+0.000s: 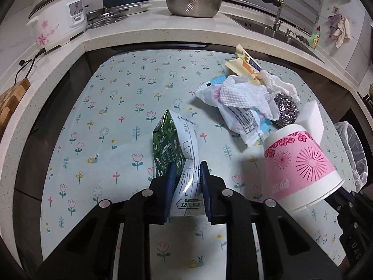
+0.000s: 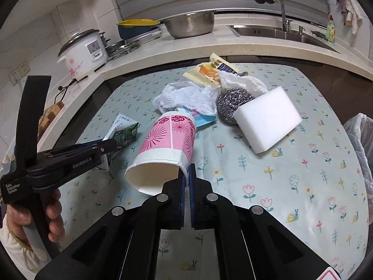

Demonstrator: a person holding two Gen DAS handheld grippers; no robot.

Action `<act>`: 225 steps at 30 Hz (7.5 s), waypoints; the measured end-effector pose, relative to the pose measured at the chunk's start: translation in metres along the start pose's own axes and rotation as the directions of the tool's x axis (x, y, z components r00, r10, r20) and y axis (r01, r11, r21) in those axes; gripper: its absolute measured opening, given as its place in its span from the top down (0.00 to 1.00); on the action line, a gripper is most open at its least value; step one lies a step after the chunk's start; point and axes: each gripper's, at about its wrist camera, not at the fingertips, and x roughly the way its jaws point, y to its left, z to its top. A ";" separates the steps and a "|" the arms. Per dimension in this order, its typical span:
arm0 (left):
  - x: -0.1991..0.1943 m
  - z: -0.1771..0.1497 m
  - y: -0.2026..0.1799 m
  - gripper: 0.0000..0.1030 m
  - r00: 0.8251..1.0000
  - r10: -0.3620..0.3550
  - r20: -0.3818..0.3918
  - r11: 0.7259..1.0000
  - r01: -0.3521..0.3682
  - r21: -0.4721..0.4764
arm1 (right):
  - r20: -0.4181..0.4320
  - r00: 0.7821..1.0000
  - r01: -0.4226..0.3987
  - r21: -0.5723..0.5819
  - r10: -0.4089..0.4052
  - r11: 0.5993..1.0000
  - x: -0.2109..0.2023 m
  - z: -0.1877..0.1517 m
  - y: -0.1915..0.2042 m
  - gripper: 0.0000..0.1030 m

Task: Collect trash
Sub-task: 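Grasp the pink paper cup with the right gripper while the left gripper grasps the green carton, then carry the cup and carton over the trash bin and open both grippers, then move both tools back over the table toward the white sponge, then grasp the white sponge with the right gripper while the left gripper grasps the plastic wrapper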

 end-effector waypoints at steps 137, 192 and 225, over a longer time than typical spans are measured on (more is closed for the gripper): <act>-0.030 0.019 -0.395 0.35 0.937 -0.337 0.091 0.880 0.280 0.383 | 0.146 0.895 0.318 0.453 -0.421 0.833 -0.145 -0.020 -0.327 0.64; 0.008 0.030 -0.043 0.09 0.994 0.021 0.111 0.992 -0.007 -0.129 | -0.004 0.996 0.088 0.352 -0.093 0.932 0.028 0.052 -0.089 0.19; 0.071 0.080 -0.056 0.91 0.988 -0.139 0.065 0.977 0.147 -0.152 | -0.067 0.993 0.115 0.395 -0.096 0.912 0.093 0.067 -0.104 0.24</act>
